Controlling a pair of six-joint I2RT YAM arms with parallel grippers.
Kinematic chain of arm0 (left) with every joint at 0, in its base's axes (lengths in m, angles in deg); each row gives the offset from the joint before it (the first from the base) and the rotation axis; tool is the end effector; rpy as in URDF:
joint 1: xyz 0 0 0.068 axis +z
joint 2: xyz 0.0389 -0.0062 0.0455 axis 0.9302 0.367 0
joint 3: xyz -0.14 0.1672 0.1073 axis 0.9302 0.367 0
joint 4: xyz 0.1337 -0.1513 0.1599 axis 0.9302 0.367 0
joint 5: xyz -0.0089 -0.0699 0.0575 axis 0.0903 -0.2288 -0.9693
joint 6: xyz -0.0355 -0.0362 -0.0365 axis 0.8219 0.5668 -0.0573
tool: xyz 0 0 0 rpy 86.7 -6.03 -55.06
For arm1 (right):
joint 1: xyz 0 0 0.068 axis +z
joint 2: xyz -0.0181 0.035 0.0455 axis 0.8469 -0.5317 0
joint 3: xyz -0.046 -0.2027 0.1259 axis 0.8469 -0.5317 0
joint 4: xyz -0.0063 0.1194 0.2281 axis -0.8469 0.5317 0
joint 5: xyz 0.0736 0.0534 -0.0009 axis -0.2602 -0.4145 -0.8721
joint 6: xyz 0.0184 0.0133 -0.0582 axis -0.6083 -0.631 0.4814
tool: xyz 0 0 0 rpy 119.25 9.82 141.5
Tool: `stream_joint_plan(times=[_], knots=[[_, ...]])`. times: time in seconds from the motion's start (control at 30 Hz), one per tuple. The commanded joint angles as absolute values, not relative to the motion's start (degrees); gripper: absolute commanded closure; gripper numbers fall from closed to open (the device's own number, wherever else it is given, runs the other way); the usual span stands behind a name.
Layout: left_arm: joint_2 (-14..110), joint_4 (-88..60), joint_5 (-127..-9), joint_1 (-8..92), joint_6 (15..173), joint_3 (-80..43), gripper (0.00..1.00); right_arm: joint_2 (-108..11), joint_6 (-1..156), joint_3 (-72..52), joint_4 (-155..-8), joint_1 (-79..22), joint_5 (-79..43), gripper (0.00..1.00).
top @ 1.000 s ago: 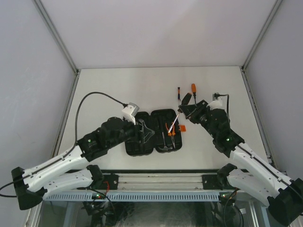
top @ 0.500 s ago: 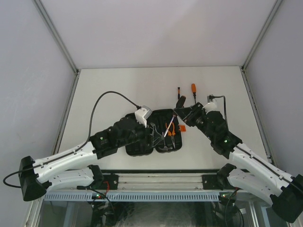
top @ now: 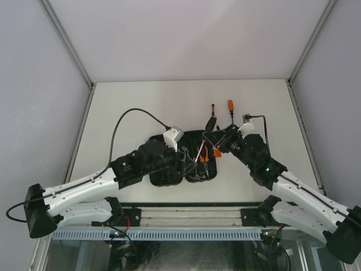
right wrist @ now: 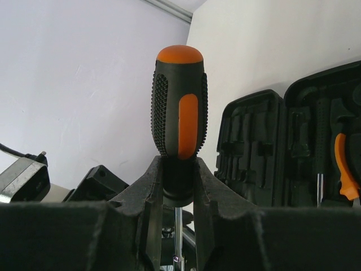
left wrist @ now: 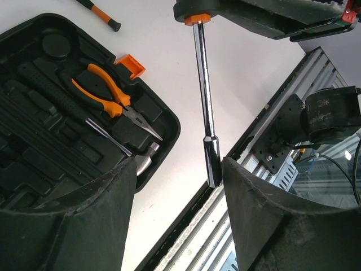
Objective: Sort the tools into containers
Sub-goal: Pick up the screwdriver from the center of the board.
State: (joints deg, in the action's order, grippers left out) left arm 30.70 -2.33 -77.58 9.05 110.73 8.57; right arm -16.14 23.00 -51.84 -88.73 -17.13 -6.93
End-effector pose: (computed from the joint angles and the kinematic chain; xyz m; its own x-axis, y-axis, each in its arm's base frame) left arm 0.1316 -0.2211 0.2682 -0.5798 0.0418 -0.8137 0.6548 0.6182 -0.4348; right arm 0.1798 0.1512 0.2658 -0.5872 0.6525 -0.4791 -0.1901 0.4641 0.8651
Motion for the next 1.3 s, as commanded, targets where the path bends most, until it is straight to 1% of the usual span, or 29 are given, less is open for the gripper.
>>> stream_joint_plan(times=[0.0,0.13,0.23,0.3,0.33,0.37,0.4,0.47,0.6,0.83,0.87,0.9,0.93,0.97,1.03,1.07,1.17,1.27], knots=[[31.6,-5.2,-75.4,8.7,111.1,5.4,0.34,-14.7,23.2,-51.3,-92.5,-16.7,-9.3,1.0],[32.6,-6.8,-71.8,8.7,111.2,5.3,0.34,-14.7,24.4,-51.3,-93.3,-16.7,-10.7,1.0],[33.4,-7.4,-70.6,8.7,111.2,4.9,0.38,-15.0,25.1,-51.3,-94.1,-16.7,-11.8,1.0],[33.5,-7.4,-70.4,8.7,111.2,4.9,0.44,-15.2,25.3,-51.3,-94.5,-16.7,-12.4,1.0],[33.6,-7.4,-70.5,8.7,111.1,4.9,0.5,-15.3,25.4,-51.3,-94.7,-16.7,-12.8,1.0],[33.4,-7.4,-70.6,8.7,111.1,4.9,0.52,-15.3,25.6,-51.2,-94.8,-16.7,-13.2,1.0],[33.3,-7.4,-70.8,8.7,111.0,5.0,0.57,-15.4,25.7,-51.3,-94.7,-16.7,-13.4,1.0],[33.1,-7.4,-71.1,8.7,111.0,5.1,0.64,-15.4,26.0,-51.3,-94.2,-16.8,-13.5,1.0],[32.9,-7.5,-71.7,8.7,111.0,5.4,0.73,-15.3,26.4,-51.3,-93.6,-16.8,-13.0,1.0],[32.6,-7.1,-73.0,8.8,111.3,5.9,0.94,-15.5,26.7,-51.3,-92.8,-16.8,-12.4,1.0],[32.5,-7.2,-73.1,8.7,111.3,6.0,0.95,-15.4,26.6,-51.3,-92.5,-16.8,-12.1,1.0],[32.5,-7.1,-73.0,8.7,111.4,6.1,0.91,-15.4,26.7,-51.3,-92.1,-16.8,-11.8,1.0],[32.6,-7.0,-72.9,8.7,111.5,6.1,0.8,-15.3,26.6,-51.3,-91.7,-16.8,-11.4,1.0],[32.5,-6.8,-73.2,8.7,111.6,6.1,0.72,-15.1,26.6,-51.3,-91.3,-16.9,-10.8,1.0],[32.1,-6.6,-73.6,8.7,111.8,6.5,0.59,-14.6,26.9,-51.2,-90.2,-16.8,-9.3,1.0],[31.8,-6.5,-74.0,8.7,112.0,6.7,0.54,-14.3,27.1,-51.3,-89.4,-16.8,-8.2,1.0],[30.4,-5.5,-75.5,8.7,112.1,7.2,0.44,-13.3,28.1,-51.2,-86.6,-16.9,-3.9,1.0],[28.7,-4.5,-77.9,8.7,112.5,8.4,0.4,-11.9,29.7,-51.2,-83.1,-16.9,1.3,1.0]])
